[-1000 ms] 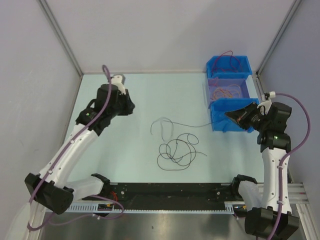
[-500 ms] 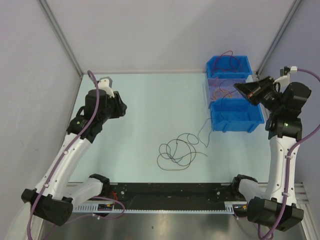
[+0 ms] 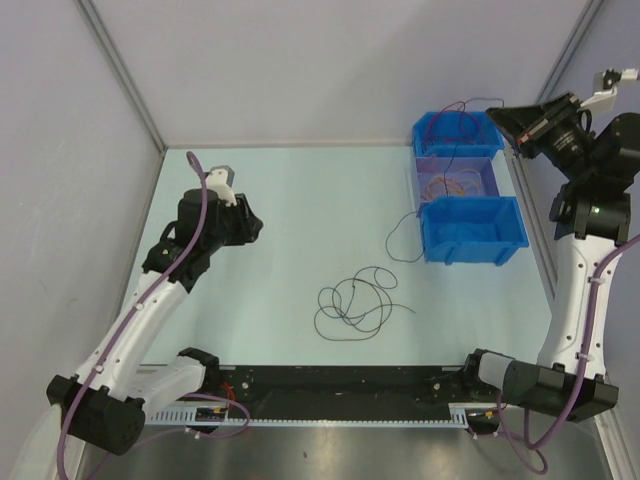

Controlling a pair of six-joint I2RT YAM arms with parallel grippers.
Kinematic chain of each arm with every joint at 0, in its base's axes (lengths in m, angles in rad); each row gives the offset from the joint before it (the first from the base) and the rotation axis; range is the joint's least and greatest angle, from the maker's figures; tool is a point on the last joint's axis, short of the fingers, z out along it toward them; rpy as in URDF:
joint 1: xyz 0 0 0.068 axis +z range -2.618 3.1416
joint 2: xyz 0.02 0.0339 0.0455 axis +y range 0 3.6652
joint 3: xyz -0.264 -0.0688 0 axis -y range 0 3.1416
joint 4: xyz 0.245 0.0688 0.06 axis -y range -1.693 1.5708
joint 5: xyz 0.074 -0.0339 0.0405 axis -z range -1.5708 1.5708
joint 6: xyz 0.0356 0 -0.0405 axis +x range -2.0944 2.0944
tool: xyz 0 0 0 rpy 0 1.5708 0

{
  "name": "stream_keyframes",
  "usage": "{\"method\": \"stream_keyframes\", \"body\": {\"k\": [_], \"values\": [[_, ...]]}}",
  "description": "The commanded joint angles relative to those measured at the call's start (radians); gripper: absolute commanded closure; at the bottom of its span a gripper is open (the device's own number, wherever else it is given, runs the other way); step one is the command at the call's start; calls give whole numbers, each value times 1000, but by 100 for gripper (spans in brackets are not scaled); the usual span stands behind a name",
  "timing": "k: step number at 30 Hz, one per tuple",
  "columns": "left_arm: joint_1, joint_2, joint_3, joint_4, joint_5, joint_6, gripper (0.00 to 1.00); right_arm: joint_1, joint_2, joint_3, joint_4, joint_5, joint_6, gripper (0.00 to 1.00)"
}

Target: Untangle the cables

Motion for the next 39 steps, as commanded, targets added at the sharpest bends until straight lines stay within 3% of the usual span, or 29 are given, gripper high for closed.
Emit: {"method": "stream_keyframes", "body": {"k": [1, 8, 15, 24, 28, 39], "values": [[5, -23, -13, 41, 31, 20, 56, -8, 60, 153, 17, 13, -12, 100], [5, -34, -25, 44, 30, 19, 56, -71, 172, 317, 132, -10, 115, 100], [5, -31, -26, 47, 30, 19, 56, -157, 267, 444, 401, -40, 337, 100], [11, -23, -26, 47, 34, 19, 56, -270, 378, 653, 500, -53, 488, 100], [13, -20, -26, 49, 39, 19, 57, -318, 355, 598, 537, -74, 500, 100], [13, -11, -29, 50, 50, 19, 57, -371, 266, 184, 692, -105, 502, 100]]}}
